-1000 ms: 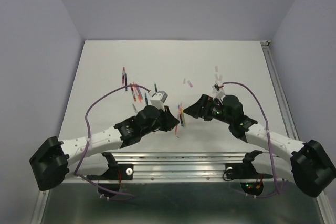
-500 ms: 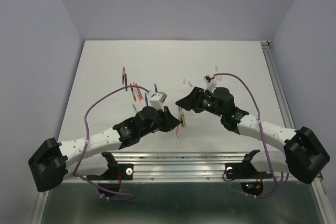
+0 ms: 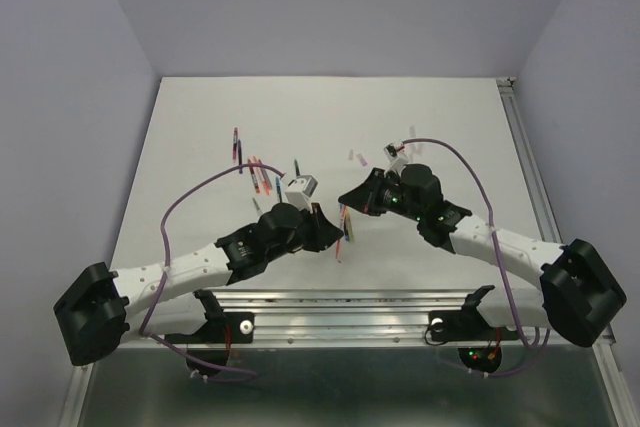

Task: Open the pen caps

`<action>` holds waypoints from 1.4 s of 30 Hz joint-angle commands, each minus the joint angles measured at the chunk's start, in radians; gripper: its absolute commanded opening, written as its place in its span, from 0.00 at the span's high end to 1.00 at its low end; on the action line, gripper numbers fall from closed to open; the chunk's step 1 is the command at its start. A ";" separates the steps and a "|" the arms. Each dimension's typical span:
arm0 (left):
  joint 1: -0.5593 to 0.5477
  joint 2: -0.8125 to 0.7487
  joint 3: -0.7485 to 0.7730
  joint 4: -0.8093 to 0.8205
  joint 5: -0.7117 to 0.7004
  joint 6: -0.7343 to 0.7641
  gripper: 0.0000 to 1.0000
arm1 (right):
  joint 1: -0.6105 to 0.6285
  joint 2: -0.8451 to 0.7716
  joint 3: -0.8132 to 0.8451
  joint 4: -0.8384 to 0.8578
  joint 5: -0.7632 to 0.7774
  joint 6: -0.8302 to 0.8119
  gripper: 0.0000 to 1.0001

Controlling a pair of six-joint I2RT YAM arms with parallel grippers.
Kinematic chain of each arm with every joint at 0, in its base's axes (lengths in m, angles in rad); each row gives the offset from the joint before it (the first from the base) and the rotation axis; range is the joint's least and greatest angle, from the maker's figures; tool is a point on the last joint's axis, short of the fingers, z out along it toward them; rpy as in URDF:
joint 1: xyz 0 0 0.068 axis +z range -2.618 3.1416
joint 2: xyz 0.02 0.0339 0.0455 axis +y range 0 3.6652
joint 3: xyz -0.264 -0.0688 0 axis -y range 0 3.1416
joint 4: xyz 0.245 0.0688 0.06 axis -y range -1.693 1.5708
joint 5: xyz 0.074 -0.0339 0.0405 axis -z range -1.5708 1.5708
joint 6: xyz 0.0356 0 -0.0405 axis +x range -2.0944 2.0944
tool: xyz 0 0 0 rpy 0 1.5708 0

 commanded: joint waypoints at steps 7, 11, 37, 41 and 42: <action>-0.007 -0.030 -0.056 0.062 0.077 -0.054 1.00 | -0.001 0.049 0.162 -0.211 0.367 -0.079 0.99; -0.010 -0.033 -0.097 0.059 0.106 -0.090 1.00 | -0.111 0.133 0.219 -0.232 0.398 -0.105 0.99; -0.025 -0.022 -0.048 0.007 0.090 -0.047 0.46 | -0.302 0.195 0.195 -0.145 0.070 -0.120 0.99; -0.024 0.006 0.025 0.000 0.042 0.019 0.21 | -0.302 0.098 0.111 -0.120 -0.102 -0.094 0.99; -0.024 0.029 0.041 -0.003 0.042 0.044 0.19 | -0.300 0.059 0.095 -0.108 -0.137 -0.086 0.99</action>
